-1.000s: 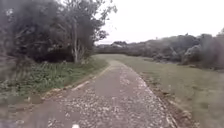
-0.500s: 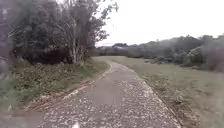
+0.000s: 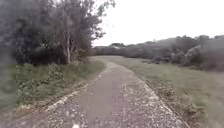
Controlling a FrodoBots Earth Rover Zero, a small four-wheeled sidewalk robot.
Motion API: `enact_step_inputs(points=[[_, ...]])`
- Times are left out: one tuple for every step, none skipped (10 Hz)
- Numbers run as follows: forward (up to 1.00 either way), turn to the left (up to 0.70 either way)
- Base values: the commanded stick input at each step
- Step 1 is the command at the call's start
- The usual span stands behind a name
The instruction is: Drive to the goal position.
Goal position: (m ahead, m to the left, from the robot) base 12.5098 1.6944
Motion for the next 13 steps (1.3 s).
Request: enact_step_inputs(points=[[0.70,-0.35],[0.70,-0.32],[0.70,-0.16],[0.70,0.00],[0.70,0.00],[0.70,0.00],[0.70,0.00],[0.70,0.00],[0.70,0.00],[0.70,0.00],[0.70,0.00],[0.70,0.00],[0.70,0.00]])
